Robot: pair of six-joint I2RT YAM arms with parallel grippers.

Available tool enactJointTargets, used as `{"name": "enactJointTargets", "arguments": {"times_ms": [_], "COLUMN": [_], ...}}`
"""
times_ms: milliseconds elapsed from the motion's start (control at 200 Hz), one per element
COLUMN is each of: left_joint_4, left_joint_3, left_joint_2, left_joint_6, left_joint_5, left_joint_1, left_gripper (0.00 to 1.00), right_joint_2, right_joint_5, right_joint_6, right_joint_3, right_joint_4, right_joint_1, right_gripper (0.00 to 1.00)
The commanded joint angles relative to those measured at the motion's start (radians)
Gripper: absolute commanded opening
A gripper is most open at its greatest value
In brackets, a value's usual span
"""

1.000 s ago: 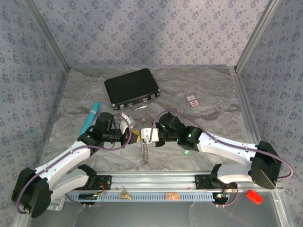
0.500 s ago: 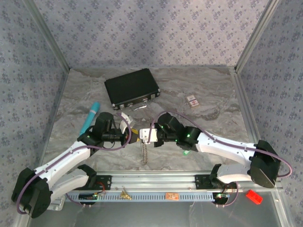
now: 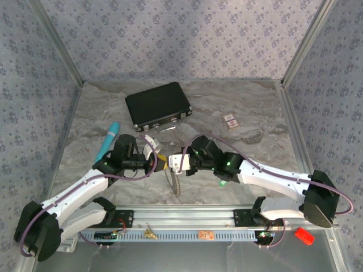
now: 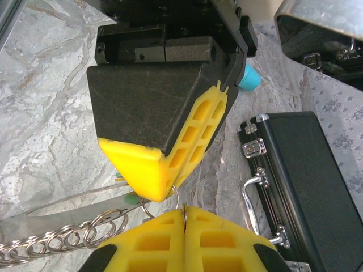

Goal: Put the keys on the keyring

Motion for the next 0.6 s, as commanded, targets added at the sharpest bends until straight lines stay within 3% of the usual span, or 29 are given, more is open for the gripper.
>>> {"name": "enactJointTargets", "arguments": {"times_ms": [0,595], "left_joint_4": [0.027,0.033], "left_joint_3": [0.004,0.005], "left_joint_2": [-0.023,-0.022], "left_joint_6": [0.019,0.022], "left_joint_5": [0.029,0.033], "left_joint_1": [0.003,0.004], "left_gripper": [0.0,0.0], "right_joint_2": [-0.001,0.041], "right_joint_5": [0.018,0.017], "right_joint_6": [-0.025,-0.024], "right_joint_3": [-0.001,0.017], "right_joint_4": [-0.002,-0.014], "right_joint_1": [0.004,0.015], "right_gripper": [0.0,0.0]}}
